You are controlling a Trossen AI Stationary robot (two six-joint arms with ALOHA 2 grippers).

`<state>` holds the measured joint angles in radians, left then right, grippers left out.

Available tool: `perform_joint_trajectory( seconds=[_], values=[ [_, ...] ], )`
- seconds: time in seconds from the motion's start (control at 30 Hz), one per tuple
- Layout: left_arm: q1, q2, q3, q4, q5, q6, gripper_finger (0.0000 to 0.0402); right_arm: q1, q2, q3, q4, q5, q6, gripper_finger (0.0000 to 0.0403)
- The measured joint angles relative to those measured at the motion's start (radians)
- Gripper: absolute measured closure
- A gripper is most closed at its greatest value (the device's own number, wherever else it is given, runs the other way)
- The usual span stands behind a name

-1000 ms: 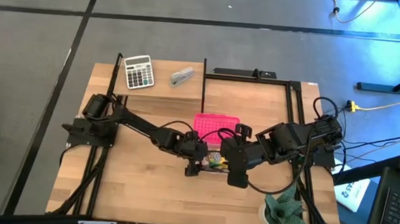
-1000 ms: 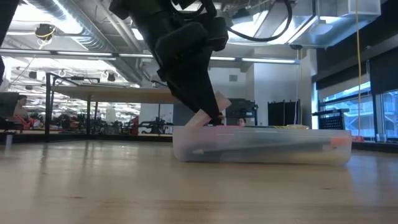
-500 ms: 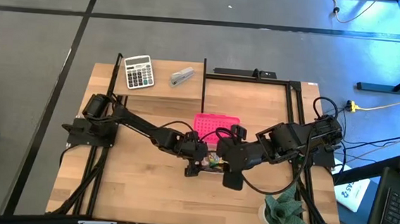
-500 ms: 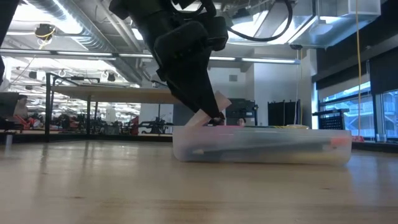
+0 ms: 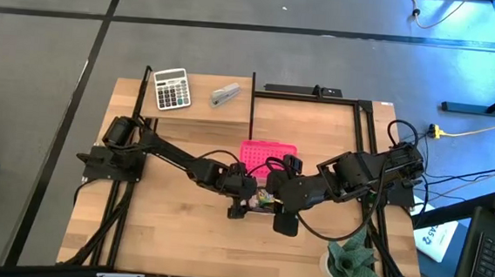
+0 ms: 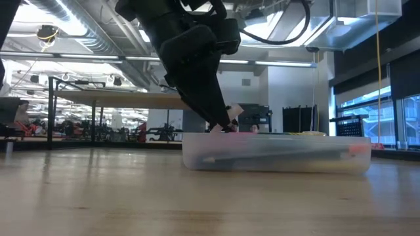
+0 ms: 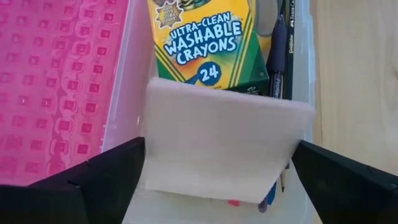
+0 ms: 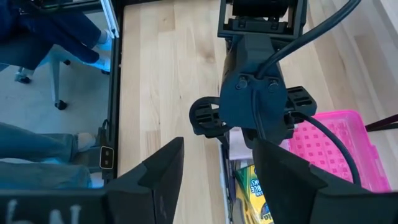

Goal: Pack school essentials
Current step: Put the sticky notes into the pink supply box, then close the pink supply box

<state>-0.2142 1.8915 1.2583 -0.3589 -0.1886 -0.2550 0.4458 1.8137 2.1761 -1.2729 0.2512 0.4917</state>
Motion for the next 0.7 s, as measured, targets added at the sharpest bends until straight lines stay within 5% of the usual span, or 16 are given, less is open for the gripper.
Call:
perform_joint_trajectory(
  seconds=[0.7],
  values=[
    [0.003,-0.12,0.001,-0.036,-0.026,-0.087,0.0004,0.0,0.0,0.0,0.007,0.0,0.0,0.021]
  ],
)
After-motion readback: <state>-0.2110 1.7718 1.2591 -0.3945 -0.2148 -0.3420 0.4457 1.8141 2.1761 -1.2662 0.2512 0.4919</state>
